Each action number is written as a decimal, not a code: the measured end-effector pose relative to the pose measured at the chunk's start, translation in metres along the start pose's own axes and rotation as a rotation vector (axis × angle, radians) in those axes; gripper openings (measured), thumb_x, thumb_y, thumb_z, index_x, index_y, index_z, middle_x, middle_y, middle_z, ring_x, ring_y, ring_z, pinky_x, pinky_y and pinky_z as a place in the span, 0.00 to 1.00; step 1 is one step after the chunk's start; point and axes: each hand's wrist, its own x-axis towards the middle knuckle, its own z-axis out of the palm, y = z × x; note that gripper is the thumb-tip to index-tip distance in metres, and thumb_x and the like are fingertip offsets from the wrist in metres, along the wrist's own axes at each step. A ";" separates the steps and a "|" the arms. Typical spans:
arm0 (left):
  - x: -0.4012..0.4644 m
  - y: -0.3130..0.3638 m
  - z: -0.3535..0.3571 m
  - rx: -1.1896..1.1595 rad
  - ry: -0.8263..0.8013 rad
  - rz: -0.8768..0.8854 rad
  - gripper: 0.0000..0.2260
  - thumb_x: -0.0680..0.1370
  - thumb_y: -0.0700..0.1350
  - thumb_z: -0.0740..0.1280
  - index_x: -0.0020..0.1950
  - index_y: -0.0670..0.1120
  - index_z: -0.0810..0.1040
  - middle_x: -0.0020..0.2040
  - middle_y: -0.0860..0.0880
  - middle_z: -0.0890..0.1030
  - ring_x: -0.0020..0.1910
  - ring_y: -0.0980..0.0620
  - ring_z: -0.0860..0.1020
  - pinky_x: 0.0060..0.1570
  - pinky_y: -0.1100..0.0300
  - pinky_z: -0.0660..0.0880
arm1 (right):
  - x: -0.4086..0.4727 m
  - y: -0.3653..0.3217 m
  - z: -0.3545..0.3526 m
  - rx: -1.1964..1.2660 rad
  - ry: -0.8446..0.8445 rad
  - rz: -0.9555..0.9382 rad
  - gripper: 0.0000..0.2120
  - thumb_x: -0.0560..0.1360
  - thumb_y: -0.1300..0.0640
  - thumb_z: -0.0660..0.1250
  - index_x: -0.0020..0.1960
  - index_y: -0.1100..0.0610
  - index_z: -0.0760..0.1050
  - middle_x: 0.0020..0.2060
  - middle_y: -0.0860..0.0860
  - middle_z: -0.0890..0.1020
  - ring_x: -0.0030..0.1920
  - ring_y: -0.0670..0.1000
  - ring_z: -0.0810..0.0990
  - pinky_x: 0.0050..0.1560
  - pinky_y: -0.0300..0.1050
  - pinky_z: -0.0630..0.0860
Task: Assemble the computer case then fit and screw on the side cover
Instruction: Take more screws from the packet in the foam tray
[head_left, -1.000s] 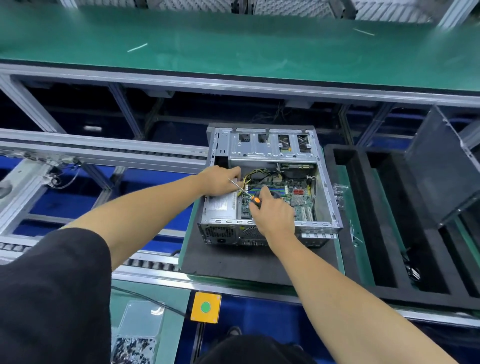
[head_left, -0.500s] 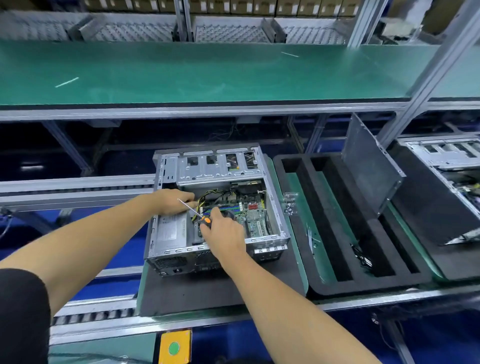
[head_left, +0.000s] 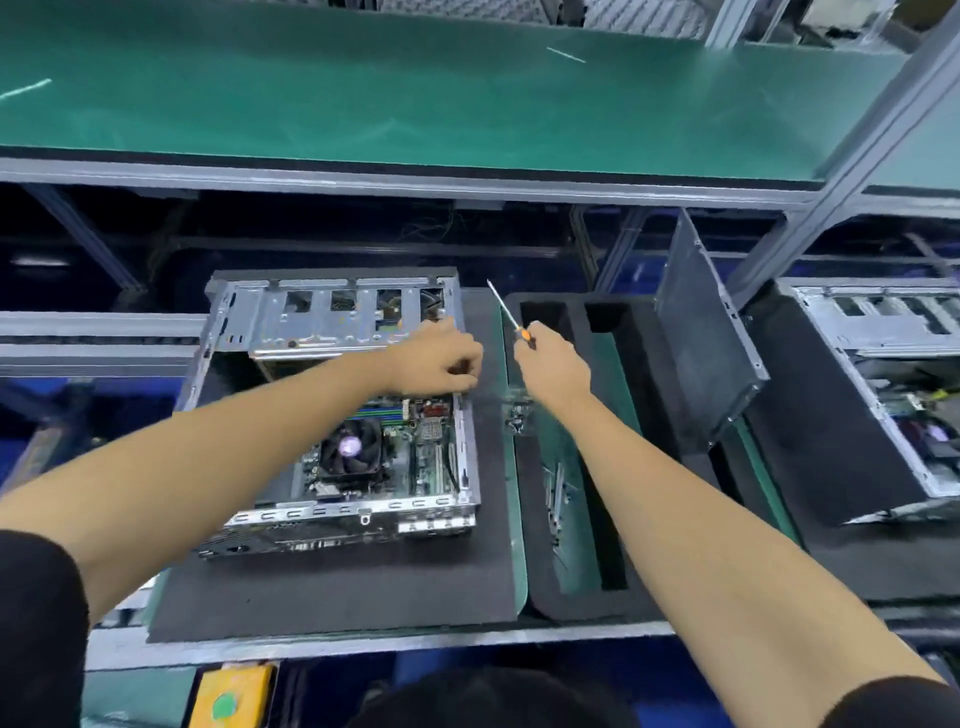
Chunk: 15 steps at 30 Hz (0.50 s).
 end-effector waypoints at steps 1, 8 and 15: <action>0.012 0.008 0.005 0.026 -0.018 -0.009 0.04 0.79 0.49 0.67 0.48 0.49 0.78 0.47 0.50 0.79 0.53 0.46 0.71 0.56 0.51 0.67 | 0.008 0.016 -0.001 -0.017 -0.039 0.013 0.11 0.81 0.50 0.56 0.42 0.53 0.64 0.38 0.51 0.78 0.42 0.58 0.76 0.37 0.49 0.66; 0.070 0.046 0.041 0.374 -0.157 -0.092 0.09 0.80 0.53 0.62 0.51 0.52 0.80 0.48 0.51 0.81 0.53 0.46 0.73 0.46 0.54 0.63 | 0.030 0.097 0.005 -0.034 -0.190 0.090 0.12 0.80 0.49 0.60 0.41 0.51 0.64 0.35 0.48 0.77 0.33 0.51 0.73 0.32 0.45 0.63; 0.093 0.080 0.096 0.192 -0.353 -0.648 0.12 0.79 0.40 0.66 0.61 0.44 0.79 0.60 0.43 0.81 0.60 0.40 0.80 0.48 0.51 0.73 | 0.042 0.120 0.013 0.034 -0.276 -0.010 0.16 0.74 0.57 0.72 0.38 0.53 0.63 0.47 0.51 0.69 0.35 0.52 0.69 0.33 0.45 0.65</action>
